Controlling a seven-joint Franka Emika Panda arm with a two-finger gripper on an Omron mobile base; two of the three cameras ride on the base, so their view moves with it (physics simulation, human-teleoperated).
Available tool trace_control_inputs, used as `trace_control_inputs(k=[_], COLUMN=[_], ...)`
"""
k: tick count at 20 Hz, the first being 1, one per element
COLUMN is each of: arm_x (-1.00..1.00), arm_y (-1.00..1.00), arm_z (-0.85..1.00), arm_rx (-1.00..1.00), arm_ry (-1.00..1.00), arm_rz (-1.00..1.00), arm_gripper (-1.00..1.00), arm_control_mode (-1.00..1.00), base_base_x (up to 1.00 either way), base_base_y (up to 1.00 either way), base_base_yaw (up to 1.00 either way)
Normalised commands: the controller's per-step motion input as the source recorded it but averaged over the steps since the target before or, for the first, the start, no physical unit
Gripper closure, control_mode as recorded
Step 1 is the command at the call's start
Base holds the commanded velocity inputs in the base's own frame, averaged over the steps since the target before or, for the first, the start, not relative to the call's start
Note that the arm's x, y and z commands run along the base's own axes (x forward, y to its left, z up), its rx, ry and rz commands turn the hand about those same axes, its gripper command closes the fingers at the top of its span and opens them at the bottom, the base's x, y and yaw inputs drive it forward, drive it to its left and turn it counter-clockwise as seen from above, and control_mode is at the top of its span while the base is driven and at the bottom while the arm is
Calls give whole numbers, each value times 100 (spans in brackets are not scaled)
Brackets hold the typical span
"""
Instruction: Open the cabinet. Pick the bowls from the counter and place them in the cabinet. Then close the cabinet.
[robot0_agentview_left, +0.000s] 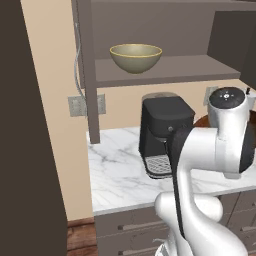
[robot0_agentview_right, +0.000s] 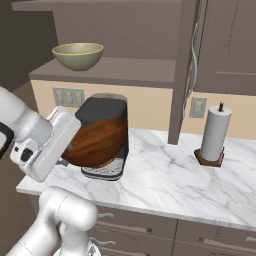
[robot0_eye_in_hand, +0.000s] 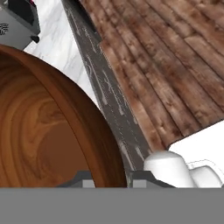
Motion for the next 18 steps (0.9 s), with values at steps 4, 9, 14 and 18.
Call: trace_control_inputs(k=[4,9,14,18], arm_x=[-35,-24,-24,0], arm_y=[27,1,2,9], arm_z=[100,97,63,14], arm_rx=[-3,1,2,0], arm_ry=[0,-3,-19,-40], arm_rz=[15,15,11,9], arm_gripper=[100,100,100,100], arm_control_mode=[-100,-100,-100,-100], base_base_x=[0,0,0,0], base_base_y=[0,0,0,0], base_base_yaw=[0,0,0,0])
